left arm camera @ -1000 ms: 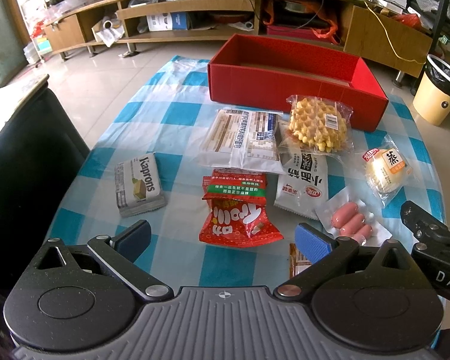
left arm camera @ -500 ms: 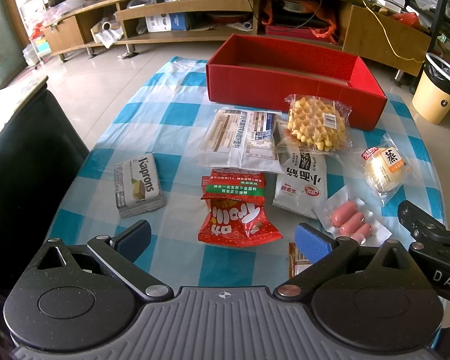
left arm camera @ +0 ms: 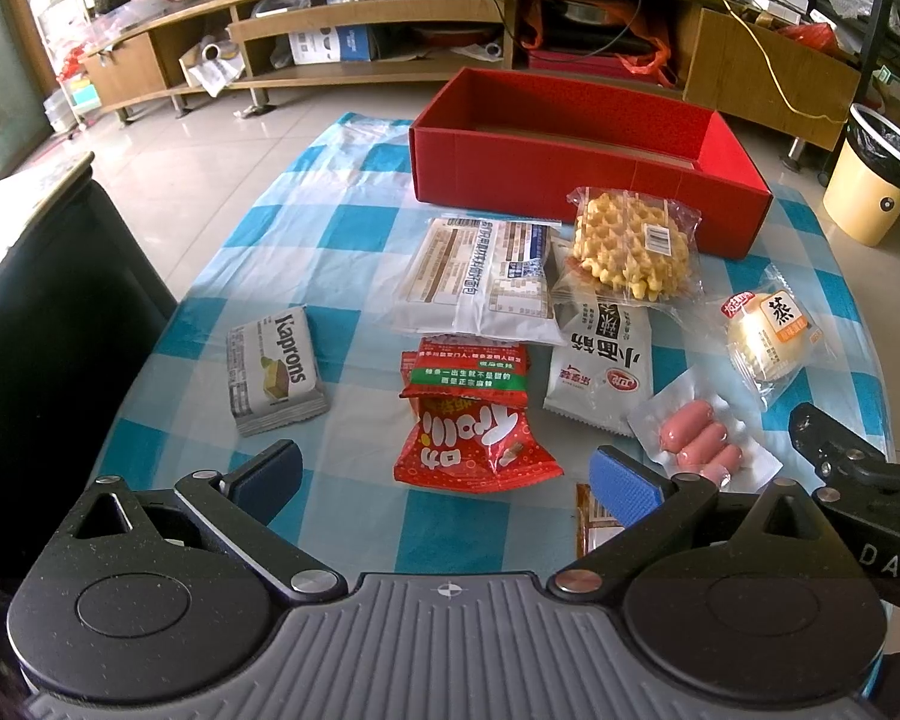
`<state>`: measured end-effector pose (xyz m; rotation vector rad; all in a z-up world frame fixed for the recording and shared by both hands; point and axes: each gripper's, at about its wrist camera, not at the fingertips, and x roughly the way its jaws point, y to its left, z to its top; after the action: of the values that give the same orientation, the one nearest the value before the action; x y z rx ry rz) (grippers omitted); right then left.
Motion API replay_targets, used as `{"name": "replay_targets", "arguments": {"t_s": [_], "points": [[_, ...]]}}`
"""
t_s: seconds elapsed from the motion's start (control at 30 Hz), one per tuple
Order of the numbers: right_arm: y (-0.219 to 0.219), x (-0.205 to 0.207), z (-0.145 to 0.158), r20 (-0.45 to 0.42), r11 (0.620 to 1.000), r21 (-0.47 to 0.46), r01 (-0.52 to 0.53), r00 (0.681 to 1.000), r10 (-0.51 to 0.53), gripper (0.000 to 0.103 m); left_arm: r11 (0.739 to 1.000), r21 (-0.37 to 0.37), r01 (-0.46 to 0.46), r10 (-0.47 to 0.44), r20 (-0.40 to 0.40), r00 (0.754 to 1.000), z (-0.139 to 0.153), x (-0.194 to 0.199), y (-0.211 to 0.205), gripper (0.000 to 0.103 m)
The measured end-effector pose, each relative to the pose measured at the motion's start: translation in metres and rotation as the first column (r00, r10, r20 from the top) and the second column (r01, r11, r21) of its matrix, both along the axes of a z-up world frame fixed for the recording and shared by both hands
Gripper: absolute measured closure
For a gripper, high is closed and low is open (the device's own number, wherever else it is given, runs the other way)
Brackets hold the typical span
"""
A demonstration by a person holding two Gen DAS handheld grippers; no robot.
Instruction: Organize snacks
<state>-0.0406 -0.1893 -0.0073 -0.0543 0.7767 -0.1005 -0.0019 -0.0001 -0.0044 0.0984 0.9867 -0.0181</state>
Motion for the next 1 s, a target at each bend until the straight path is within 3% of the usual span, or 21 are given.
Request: {"name": "replay_targets", "arguments": {"t_s": [0.67,1.0], "points": [[0.0,0.001,-0.001,-0.01,1.0,0.001,-0.01,1.0,0.01,0.002,1.0,0.006,0.007,-0.007,0.0,1.0,-0.001,-0.002,0.002,0.0],[0.018,-0.011,-0.017,-0.095,0.997,0.023,-0.077,0.992,0.079,0.002,0.999,0.022,-0.042,0.042,-0.014,0.999,-0.006,0.001,0.025,0.0]]}}
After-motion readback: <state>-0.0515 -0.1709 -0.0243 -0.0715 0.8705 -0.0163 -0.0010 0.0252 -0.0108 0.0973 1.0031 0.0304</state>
